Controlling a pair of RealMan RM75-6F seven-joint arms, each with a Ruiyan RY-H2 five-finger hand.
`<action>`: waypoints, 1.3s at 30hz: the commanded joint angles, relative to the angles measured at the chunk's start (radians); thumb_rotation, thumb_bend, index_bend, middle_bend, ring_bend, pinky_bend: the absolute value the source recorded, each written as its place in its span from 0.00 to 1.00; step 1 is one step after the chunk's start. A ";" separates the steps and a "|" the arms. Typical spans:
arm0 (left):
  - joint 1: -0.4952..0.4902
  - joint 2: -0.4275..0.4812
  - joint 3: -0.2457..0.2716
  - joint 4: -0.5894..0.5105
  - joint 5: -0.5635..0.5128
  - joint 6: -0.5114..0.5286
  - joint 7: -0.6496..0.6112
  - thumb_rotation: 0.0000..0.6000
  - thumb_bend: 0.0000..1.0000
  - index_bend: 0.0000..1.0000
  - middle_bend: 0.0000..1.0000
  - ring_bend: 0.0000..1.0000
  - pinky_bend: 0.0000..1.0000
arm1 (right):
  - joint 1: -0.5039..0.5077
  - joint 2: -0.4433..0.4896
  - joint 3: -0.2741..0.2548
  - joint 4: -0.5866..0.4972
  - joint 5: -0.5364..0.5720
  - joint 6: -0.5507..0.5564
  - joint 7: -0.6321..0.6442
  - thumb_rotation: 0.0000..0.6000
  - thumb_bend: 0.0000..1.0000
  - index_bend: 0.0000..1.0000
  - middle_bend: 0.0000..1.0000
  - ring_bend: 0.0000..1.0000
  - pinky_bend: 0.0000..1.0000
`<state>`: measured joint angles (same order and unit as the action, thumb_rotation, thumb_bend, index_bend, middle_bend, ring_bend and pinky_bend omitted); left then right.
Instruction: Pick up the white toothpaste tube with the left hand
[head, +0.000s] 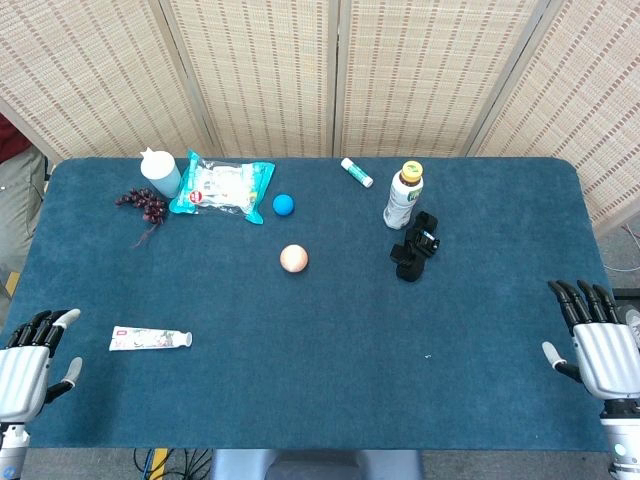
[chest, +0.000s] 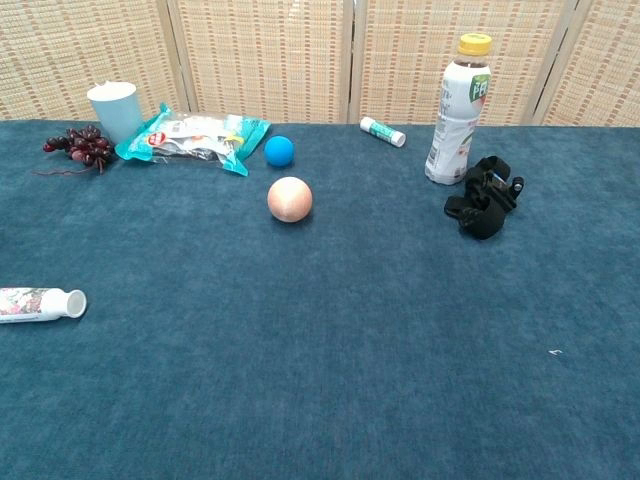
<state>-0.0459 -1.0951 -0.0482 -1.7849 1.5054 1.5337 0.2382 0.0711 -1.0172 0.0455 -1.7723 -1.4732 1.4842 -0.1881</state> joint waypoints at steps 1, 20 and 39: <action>0.001 -0.002 0.000 0.002 0.001 0.003 -0.001 1.00 0.33 0.17 0.17 0.12 0.18 | 0.003 0.001 0.002 0.000 -0.012 0.001 0.015 1.00 0.21 0.09 0.13 0.04 0.08; -0.146 -0.012 -0.030 0.060 -0.086 -0.249 -0.051 1.00 0.29 0.16 0.17 0.12 0.18 | 0.011 0.034 0.056 -0.040 -0.035 0.055 0.035 1.00 0.21 0.09 0.13 0.04 0.08; -0.280 -0.181 -0.015 0.198 -0.251 -0.461 0.090 1.00 0.28 0.20 0.18 0.12 0.16 | -0.005 0.037 0.051 -0.014 -0.023 0.058 0.067 1.00 0.21 0.09 0.13 0.04 0.08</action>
<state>-0.3221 -1.2668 -0.0660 -1.5957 1.2622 1.0751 0.3217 0.0665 -0.9801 0.0966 -1.7869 -1.4958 1.5420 -0.1217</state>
